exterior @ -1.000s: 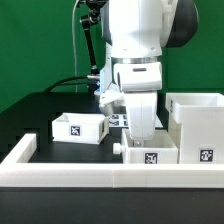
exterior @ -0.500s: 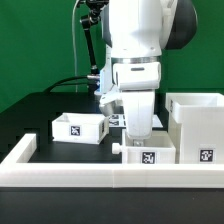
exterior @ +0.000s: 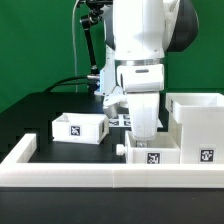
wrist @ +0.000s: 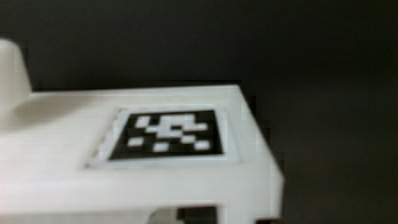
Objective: Assemble drawer
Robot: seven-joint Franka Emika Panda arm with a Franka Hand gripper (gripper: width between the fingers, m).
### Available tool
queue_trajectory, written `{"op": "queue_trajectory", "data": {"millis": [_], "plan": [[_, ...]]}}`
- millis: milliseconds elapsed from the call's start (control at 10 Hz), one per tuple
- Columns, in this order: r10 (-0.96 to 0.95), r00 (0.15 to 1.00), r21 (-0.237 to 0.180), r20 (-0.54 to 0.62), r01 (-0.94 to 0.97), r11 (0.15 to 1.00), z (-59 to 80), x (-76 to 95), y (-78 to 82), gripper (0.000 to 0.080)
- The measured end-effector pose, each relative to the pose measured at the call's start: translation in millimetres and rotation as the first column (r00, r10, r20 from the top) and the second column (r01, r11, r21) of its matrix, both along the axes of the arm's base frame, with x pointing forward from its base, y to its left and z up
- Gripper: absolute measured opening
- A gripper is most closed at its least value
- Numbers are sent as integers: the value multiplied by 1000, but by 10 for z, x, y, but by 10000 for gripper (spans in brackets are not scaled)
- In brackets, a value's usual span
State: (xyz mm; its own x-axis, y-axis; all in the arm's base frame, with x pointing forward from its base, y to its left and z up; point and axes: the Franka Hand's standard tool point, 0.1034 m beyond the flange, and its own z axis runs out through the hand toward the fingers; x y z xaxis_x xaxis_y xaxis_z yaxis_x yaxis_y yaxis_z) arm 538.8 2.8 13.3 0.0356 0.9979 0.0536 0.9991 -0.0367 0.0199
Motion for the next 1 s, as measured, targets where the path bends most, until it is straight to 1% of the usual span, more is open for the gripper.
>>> {"op": "queue_trajectory", "data": {"millis": [200,500,800,900,1000], "plan": [[-2,1000,3,-2,2,1000,-3,-8,37,41],[-1,1000,4,-1,1,1000,0,-6,47,41],[18,1000,10,1,-18,1000,-4,30,187,41],[23,1000,10,4,-23,1000,-7,53,206,41],[19,1000,10,4,-19,1000,-7,54,189,41]]}}
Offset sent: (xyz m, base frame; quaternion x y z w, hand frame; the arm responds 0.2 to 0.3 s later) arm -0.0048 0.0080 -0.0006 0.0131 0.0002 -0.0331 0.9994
